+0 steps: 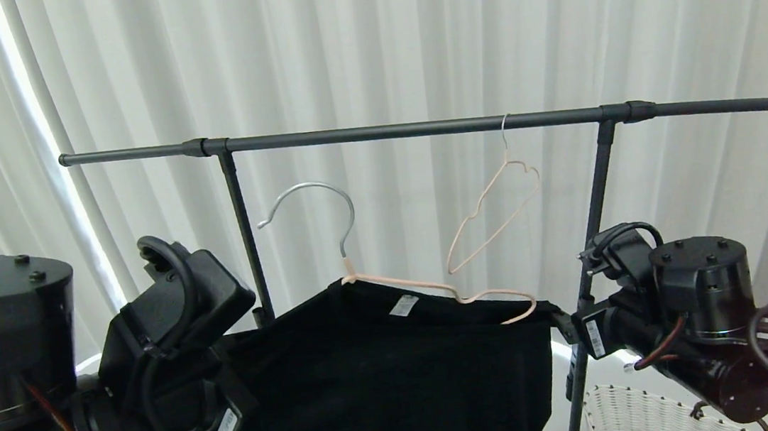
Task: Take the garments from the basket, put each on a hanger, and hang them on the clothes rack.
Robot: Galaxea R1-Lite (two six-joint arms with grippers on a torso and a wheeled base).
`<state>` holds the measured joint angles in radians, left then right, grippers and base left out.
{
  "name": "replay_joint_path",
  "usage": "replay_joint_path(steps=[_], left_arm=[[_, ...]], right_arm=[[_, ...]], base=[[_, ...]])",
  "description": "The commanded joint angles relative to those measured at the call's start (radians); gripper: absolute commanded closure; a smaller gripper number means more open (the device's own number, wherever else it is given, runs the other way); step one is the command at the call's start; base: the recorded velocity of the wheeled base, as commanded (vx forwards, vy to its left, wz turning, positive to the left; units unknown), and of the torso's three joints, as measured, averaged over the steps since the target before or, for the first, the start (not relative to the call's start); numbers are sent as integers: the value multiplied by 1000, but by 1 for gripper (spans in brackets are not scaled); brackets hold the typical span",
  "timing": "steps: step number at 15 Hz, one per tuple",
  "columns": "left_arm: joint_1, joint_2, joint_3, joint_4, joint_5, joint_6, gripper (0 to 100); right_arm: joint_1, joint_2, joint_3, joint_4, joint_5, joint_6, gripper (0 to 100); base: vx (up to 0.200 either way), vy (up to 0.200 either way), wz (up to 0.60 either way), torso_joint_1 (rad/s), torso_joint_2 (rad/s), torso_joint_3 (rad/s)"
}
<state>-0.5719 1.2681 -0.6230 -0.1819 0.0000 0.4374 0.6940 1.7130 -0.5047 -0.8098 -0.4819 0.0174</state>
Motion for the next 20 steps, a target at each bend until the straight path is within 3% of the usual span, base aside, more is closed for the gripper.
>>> replay_joint_path(steps=[1,6,8,9,11,12,15,17,20], left_arm=[[0,-3,25,1,3,6,100],[-2,39,88,1,74,17,100],[-3,76,81,1,133,15,100],[-13,94,62,1,143,4,100],[-22,93,49,-1,129,3,100],[-22,91,49,-1,124,3,100],[-20,77,49,-1,124,-29,100],[21,86,49,-1,133,-31,100],[26,93,49,-1,143,-31,100]], right_arm=[[-7,-23,0,-2,2,-1,0],[-7,-92,-2,-2,43,-1,0],[-7,-141,2,1,137,-2,0],[-19,-173,9,15,238,-25,0],[-50,-182,14,41,318,-65,0],[-70,-188,11,63,422,-76,0],[-61,-225,12,98,582,-76,0],[-30,-262,14,146,625,-77,0],[39,-296,34,184,626,-90,0]], base=[[0,0,0,0,0,0],[0,0,0,0,0,0],[0,0,0,0,0,0],[0,0,0,0,0,0],[0,0,0,0,0,0],[0,0,0,0,0,0],[0,0,0,0,0,0],[0,0,0,0,0,0],[0,0,0,0,0,0]])
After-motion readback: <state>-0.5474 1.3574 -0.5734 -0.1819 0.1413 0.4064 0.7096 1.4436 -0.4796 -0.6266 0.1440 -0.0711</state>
